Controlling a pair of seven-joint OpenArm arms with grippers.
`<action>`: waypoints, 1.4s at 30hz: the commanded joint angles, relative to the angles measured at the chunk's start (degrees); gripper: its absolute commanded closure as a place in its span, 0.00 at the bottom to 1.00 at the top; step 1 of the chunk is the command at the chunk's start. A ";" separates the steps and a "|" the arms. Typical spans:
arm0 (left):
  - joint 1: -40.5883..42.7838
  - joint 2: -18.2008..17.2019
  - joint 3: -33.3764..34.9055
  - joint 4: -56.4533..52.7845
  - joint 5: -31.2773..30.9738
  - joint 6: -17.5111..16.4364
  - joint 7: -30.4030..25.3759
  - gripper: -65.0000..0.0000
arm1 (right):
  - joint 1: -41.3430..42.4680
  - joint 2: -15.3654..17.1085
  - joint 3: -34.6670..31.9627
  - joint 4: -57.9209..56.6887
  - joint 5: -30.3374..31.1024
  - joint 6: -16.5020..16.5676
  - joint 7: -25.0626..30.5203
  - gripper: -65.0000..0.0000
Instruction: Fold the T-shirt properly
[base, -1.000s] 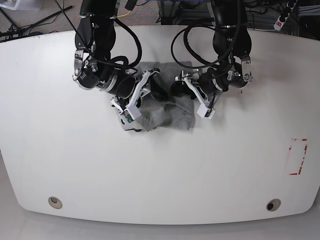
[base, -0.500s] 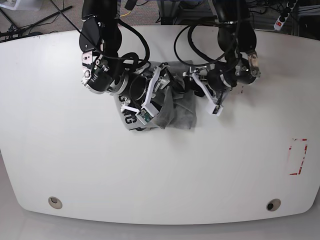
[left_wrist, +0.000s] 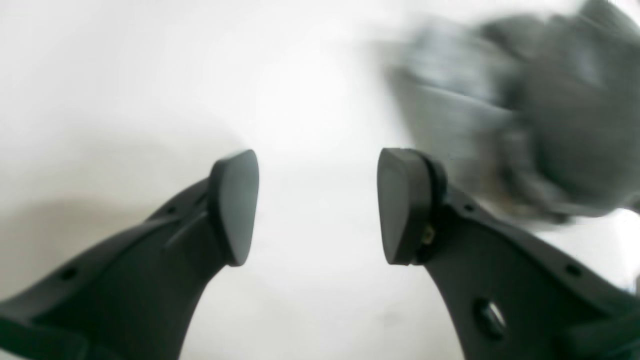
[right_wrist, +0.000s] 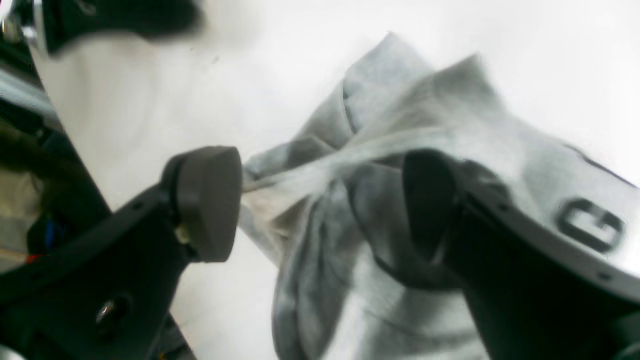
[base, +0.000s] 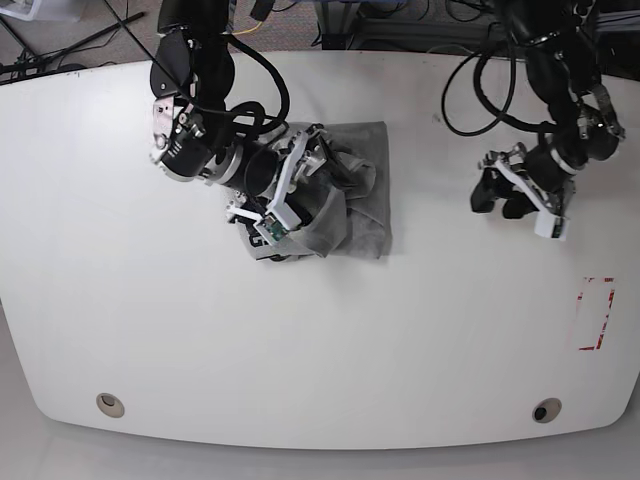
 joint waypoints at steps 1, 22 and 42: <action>0.24 -1.74 -2.46 1.23 -2.86 -0.37 -0.85 0.46 | 0.33 0.21 2.41 1.53 3.19 1.91 1.30 0.27; 2.61 -7.19 -12.83 1.32 -3.82 -0.46 1.70 0.46 | 10.09 -7.35 -8.40 -15.96 3.63 -1.87 4.38 0.27; 2.53 -7.19 -9.14 2.90 -3.39 -0.46 1.53 0.46 | -0.02 5.04 -2.51 -4.36 3.81 -1.44 4.46 0.27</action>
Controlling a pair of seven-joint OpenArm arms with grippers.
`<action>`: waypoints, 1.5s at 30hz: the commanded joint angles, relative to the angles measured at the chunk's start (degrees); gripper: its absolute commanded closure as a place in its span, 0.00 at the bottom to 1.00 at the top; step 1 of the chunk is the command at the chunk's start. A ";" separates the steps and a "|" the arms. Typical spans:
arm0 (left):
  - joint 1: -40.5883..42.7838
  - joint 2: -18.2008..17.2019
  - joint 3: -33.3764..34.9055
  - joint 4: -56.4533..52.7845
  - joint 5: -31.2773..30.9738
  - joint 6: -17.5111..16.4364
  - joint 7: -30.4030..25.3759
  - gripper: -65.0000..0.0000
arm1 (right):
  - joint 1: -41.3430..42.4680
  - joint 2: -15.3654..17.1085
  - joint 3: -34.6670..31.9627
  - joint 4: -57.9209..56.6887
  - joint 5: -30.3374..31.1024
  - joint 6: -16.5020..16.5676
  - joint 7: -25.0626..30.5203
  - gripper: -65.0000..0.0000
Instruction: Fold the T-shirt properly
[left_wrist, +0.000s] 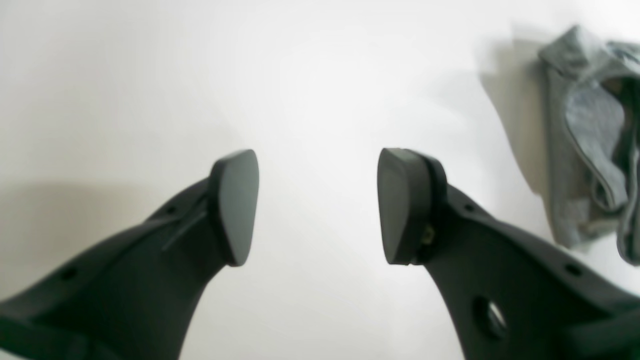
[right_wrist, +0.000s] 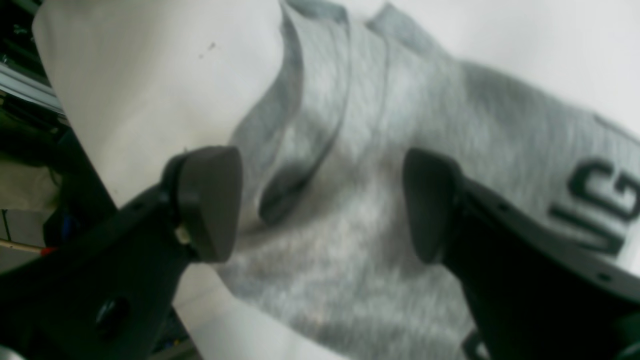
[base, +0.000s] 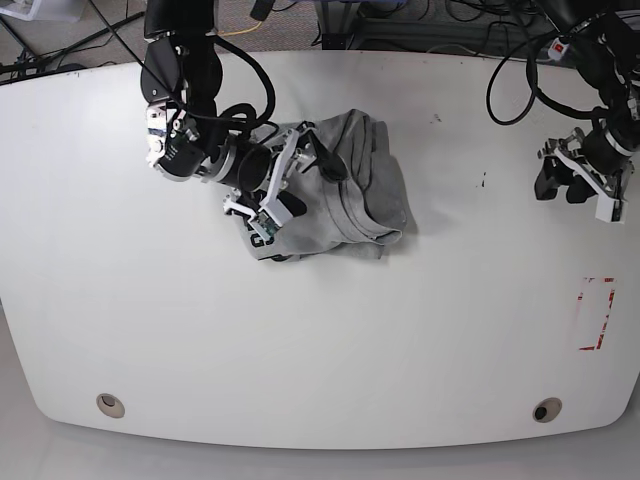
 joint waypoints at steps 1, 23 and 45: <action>-0.51 -0.90 1.12 1.04 -1.02 -0.26 -1.27 0.46 | -0.02 0.02 0.09 0.34 0.95 0.47 1.30 0.27; -0.95 -0.99 7.97 5.44 -0.94 -0.09 -1.45 0.46 | 1.21 -0.07 -11.25 -2.30 1.39 0.03 6.57 0.48; -0.42 -0.99 8.85 5.44 -0.94 -0.09 -1.45 0.46 | 20.11 -2.27 -11.60 -35.70 0.86 0.03 17.30 0.49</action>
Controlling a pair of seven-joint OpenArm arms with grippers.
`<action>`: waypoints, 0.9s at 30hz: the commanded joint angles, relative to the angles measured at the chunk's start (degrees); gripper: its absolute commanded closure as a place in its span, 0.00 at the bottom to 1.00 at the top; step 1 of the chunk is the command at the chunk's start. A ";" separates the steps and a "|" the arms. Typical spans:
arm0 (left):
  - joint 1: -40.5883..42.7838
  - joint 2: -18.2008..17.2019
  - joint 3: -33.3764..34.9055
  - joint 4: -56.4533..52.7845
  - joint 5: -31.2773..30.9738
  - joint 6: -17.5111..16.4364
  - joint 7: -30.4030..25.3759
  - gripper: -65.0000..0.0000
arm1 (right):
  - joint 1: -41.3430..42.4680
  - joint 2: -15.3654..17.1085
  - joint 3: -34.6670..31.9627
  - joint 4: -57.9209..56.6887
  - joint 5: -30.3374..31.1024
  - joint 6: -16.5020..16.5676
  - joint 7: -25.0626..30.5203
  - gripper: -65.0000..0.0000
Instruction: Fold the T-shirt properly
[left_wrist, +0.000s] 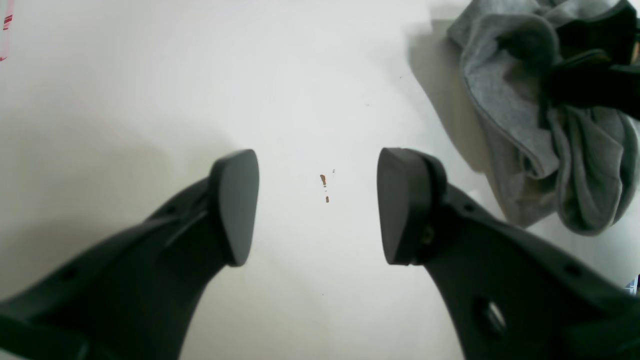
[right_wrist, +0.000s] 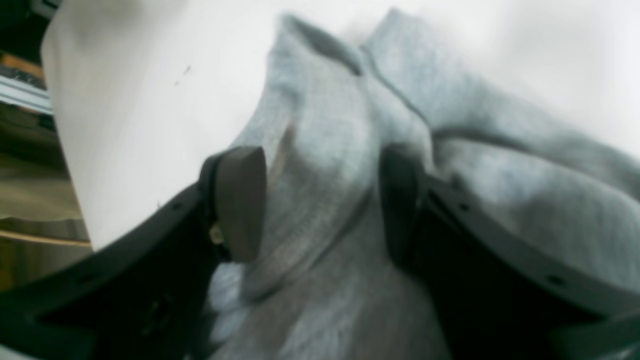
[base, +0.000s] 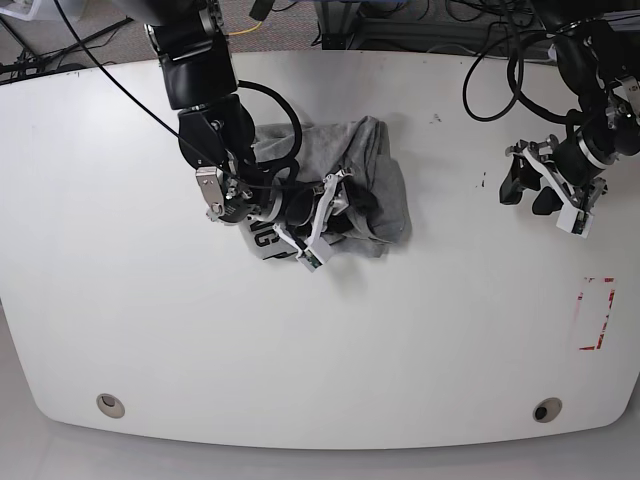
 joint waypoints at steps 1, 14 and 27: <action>-0.42 -0.68 -0.15 1.11 -1.07 -0.20 -1.23 0.46 | 2.43 -0.39 0.20 -1.15 1.43 0.44 1.73 0.49; -2.97 -0.50 15.50 1.28 -1.07 -0.20 -1.32 0.46 | 3.66 3.83 13.65 11.16 1.78 0.71 -5.74 0.49; -8.77 11.45 38.62 1.20 14.40 -0.11 -1.40 0.46 | 1.99 10.34 14.53 8.35 1.25 0.44 -6.18 0.49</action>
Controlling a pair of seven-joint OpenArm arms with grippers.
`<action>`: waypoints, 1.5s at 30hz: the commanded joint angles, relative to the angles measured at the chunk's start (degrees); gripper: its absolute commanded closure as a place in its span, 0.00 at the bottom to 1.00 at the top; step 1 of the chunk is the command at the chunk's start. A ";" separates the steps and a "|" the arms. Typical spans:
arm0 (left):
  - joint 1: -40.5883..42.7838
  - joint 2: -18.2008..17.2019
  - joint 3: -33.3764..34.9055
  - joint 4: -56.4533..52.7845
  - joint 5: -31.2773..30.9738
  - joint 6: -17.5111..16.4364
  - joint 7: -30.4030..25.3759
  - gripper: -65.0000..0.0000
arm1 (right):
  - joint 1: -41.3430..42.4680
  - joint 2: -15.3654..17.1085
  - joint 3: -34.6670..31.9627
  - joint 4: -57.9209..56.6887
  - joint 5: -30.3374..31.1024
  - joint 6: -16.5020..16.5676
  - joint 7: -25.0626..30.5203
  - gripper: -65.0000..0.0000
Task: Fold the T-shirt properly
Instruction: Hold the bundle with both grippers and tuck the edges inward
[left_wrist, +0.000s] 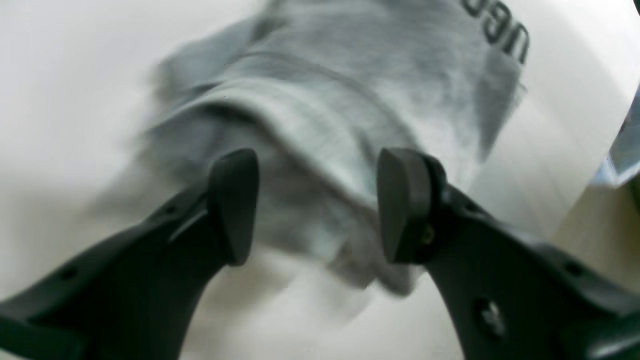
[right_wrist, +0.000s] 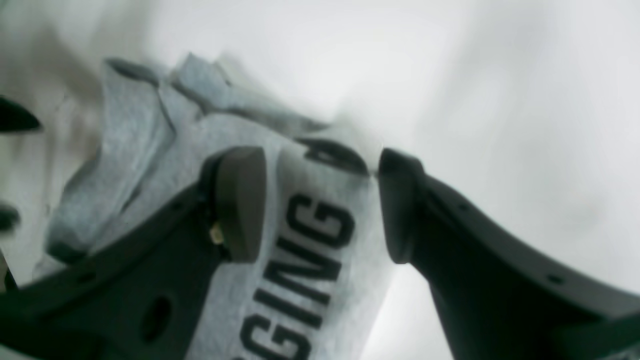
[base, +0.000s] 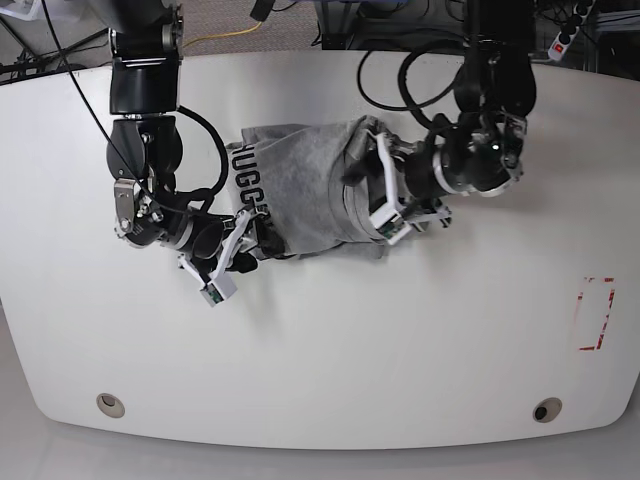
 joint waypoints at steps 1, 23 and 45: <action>-1.32 1.89 3.41 0.78 3.00 -0.24 -1.51 0.46 | 1.49 0.61 0.08 -1.85 0.81 0.27 1.49 0.49; -3.26 -7.52 9.66 -13.55 14.17 -0.50 -8.11 0.46 | 2.72 7.38 -9.15 -19.78 0.99 0.53 18.29 0.71; -9.32 -11.65 1.74 -2.82 13.73 -5.87 -6.26 0.46 | -5.63 7.38 -8.97 11.17 1.43 0.00 6.77 0.71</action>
